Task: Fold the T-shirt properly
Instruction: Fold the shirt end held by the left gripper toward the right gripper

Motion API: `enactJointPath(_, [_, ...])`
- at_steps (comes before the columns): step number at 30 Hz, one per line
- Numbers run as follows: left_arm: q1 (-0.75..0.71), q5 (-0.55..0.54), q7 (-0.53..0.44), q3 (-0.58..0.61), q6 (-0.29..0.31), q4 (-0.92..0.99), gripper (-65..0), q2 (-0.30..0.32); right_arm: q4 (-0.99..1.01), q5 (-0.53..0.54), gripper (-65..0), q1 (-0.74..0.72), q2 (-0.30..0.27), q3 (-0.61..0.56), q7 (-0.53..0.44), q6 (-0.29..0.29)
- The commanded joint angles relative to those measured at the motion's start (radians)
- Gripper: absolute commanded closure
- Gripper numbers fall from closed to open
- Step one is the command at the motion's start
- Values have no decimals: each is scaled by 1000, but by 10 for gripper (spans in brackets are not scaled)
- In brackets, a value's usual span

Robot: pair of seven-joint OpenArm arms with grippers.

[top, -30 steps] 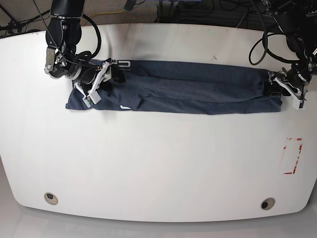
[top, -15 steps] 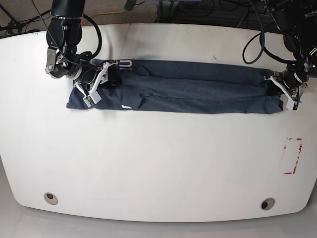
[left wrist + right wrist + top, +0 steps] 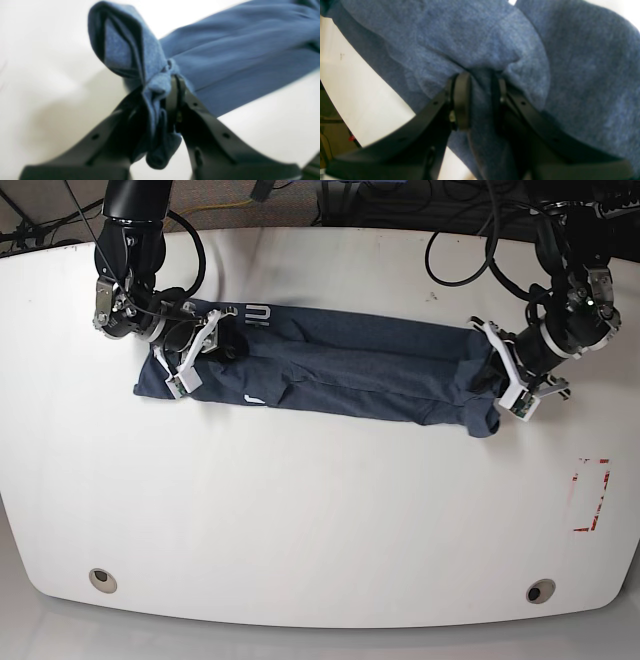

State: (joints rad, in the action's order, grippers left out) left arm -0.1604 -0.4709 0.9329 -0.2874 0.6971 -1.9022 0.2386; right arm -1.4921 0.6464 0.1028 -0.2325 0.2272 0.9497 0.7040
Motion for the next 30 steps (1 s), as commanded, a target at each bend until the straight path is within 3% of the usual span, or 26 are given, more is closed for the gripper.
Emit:
enactJointPath(1, [17, -9, -21, 23, 1, -18, -31, -40, -6, -27, -138, -4, -11, 1, 16, -6])
enactJointPath(8, [49, -7, -21, 167, 1, -16, -31, -121, -9, -27, -138, -4, -11, 1, 16, -6])
enactJointPath(11, [51, -7, -21, 222, -32, -7, -31, -147, -9, -27, -138, -4, -11, 1, 15, -6])
enactJointPath(16, [51, 4, -21, 253, -53, 34, -31, -183, -9, -27, -138, -4, -11, 1, 15, -6])
enactJointPath(24, [72, 114, -21, 290, -49, 51, -32, -224, -11, -27, -138, -4, -11, 1, 13, -6])
enactJointPath(26, [80, 114, -21, 314, -50, 57, -57, -224, -11, -27, -138, -4, -11, 1, 13, -6])
enactJointPath(30, [107, 114, -21, 348, -52, 65, -176, -224, -11, -26, -138, -4, -11, 1, 13, -6])
